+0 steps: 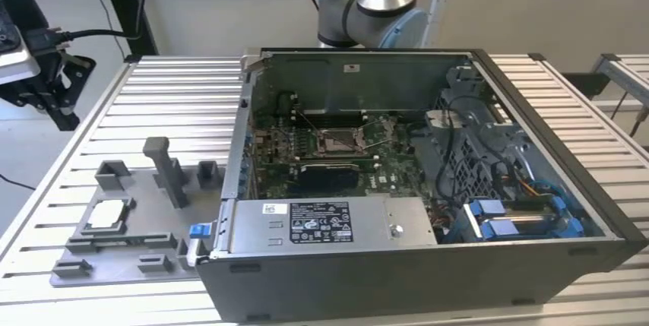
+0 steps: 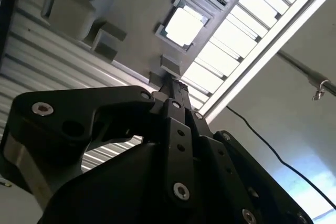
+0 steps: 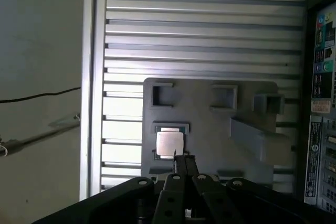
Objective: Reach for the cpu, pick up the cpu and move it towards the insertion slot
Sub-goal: 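Reach for the cpu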
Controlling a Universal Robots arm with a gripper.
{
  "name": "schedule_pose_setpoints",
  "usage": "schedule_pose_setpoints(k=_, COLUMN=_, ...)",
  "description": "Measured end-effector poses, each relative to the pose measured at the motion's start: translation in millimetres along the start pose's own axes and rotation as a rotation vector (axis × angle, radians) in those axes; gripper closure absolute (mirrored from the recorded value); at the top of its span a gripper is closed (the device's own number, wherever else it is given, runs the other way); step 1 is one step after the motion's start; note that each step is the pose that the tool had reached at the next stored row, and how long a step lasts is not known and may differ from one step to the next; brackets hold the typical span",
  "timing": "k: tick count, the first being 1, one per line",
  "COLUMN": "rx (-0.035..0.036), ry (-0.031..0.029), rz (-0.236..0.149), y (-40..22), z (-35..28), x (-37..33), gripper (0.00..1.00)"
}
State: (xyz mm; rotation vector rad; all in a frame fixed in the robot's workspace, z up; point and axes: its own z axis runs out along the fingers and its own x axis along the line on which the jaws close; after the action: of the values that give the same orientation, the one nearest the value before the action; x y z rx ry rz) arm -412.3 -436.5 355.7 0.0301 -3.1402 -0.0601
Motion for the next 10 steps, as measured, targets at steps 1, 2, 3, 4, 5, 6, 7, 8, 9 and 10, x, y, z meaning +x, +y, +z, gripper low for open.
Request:
schedule_pose_setpoints(k=1, rx=0.0001, ry=0.0, rz=0.0, y=0.0, z=0.0, x=0.0, gripper=1.0)
schedule_pose_setpoints(k=2, rx=0.0, ry=0.0, rz=0.0, y=0.0, z=0.0, x=0.0, gripper=1.0)
schedule_pose_setpoints(k=3, rx=0.0001, ry=0.0001, rz=0.0, y=0.0, z=0.0, x=0.0, gripper=1.0)
schedule_pose_setpoints(k=4, rx=0.0001, ry=0.0001, rz=0.0, y=0.0, z=-0.1, x=0.1, gripper=1.0)
schedule_pose_setpoints(k=5, rx=0.0001, ry=0.0002, rz=0.0, y=0.0, z=-0.1, x=0.1, gripper=1.0)
schedule_pose_setpoints(k=6, rx=0.0001, ry=0.0001, rz=0.0, y=0.0, z=-0.1, x=0.1, gripper=1.0)
schedule_pose_setpoints(k=7, rx=0.0001, ry=0.0001, rz=0.0, y=0.0, z=0.0, x=0.1, gripper=1.0)
schedule_pose_setpoints(k=8, rx=0.0001, ry=0.0001, rz=0.0, y=0.0, z=-0.1, x=0.1, gripper=1.0)
schedule_pose_setpoints(k=9, rx=0.0001, ry=0.0001, rz=0.0, y=0.0, z=-0.1, x=0.1, gripper=1.0)
schedule_pose_setpoints(k=10, rx=0.0001, ry=0.0001, rz=0.0, y=0.0, z=-0.1, x=0.1, gripper=1.0)
